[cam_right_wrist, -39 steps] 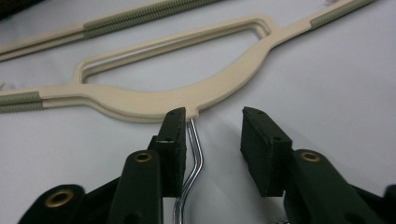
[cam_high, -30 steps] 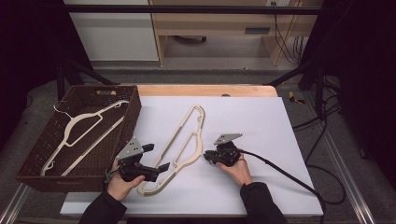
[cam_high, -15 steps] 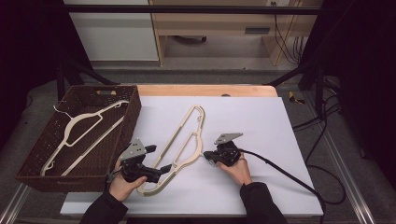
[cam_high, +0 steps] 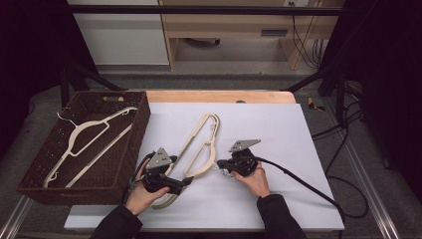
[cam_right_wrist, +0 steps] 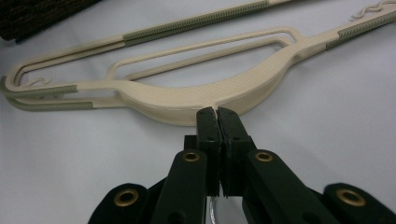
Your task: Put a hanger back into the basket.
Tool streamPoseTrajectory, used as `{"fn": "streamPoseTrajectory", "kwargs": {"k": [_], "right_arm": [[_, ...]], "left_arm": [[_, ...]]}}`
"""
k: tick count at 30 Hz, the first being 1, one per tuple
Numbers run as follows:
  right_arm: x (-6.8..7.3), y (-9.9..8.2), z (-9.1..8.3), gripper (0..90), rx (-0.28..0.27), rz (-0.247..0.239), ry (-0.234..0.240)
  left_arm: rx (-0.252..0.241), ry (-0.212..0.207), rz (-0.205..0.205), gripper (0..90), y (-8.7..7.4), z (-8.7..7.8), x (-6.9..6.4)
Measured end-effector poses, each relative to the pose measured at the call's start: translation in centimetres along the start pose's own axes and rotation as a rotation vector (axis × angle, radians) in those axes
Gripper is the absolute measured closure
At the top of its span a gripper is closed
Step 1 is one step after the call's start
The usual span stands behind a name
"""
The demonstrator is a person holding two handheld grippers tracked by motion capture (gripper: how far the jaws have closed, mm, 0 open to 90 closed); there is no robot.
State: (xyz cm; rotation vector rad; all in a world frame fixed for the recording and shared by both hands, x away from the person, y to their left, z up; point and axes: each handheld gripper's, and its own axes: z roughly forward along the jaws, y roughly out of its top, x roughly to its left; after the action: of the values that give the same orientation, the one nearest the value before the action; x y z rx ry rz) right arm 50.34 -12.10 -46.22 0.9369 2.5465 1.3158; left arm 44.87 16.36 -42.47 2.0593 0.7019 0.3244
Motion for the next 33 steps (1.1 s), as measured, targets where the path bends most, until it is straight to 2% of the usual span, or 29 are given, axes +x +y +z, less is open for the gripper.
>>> {"fn": "streamPoseTrajectory", "kwargs": {"k": [1, 5, 12, 14, 16, 21, 23, 24, 25, 26, 27, 28, 33], "right_arm": [[0.2, 0.1, -0.1, 89.0, 0.006, -0.001, -0.005], [0.3, 0.2, -0.1, 89.0, 0.017, -0.005, -0.003], [0.4, 0.4, -0.3, 89.0, 0.015, 0.007, 0.011], [0.5, 0.4, -0.4, 89.0, 0.013, 0.014, 0.006], [0.5, 0.4, -0.4, 89.1, 0.013, 0.013, 0.009], [0.6, 0.6, -0.6, 89.1, 0.020, 0.020, 0.015], [0.6, 0.6, -0.7, 89.1, 0.020, 0.022, 0.021], [0.6, 0.6, -0.7, 89.1, 0.020, 0.022, 0.021], [0.6, 0.6, -0.8, 89.1, 0.015, 0.029, 0.024], [0.6, 0.6, -0.8, 89.1, 0.015, 0.029, 0.024], [0.6, 0.7, -0.9, 89.1, 0.017, 0.026, 0.026], [0.6, 0.7, -0.9, 89.1, 0.017, 0.026, 0.026], [0.7, 0.7, -1.0, 89.1, 0.012, 0.024, 0.025]], "left_arm": [[0.012, 0.013, -0.005, 9.0, 0.2, 0.6, 0.0], [0.022, 0.014, -0.013, 10.3, 0.7, 1.5, 0.0], [0.071, 0.043, 0.027, 14.3, 1.3, 4.1, -0.2], [0.092, 0.060, 0.049, 16.1, 1.3, 4.7, -0.3], [0.114, 0.058, 0.062, 18.8, 1.3, 5.4, -0.4], [0.177, 0.044, 0.093, 30.6, 1.1, 7.0, -0.6], [0.188, 0.039, 0.101, 37.0, 1.1, 7.5, -0.7], [0.193, 0.034, 0.103, 37.0, 1.1, 7.7, -0.7], [0.202, 0.036, 0.110, 40.8, 1.1, 7.8, -0.8], [0.211, 0.036, 0.119, 40.8, 1.0, 8.0, -0.9], [0.217, 0.037, 0.128, 46.6, 1.0, 8.1, -0.9], [0.223, 0.039, 0.133, 46.6, 1.0, 8.3, -1.0], [0.251, 0.038, 0.136, 60.9, 0.9, 8.5, -0.9]]}}
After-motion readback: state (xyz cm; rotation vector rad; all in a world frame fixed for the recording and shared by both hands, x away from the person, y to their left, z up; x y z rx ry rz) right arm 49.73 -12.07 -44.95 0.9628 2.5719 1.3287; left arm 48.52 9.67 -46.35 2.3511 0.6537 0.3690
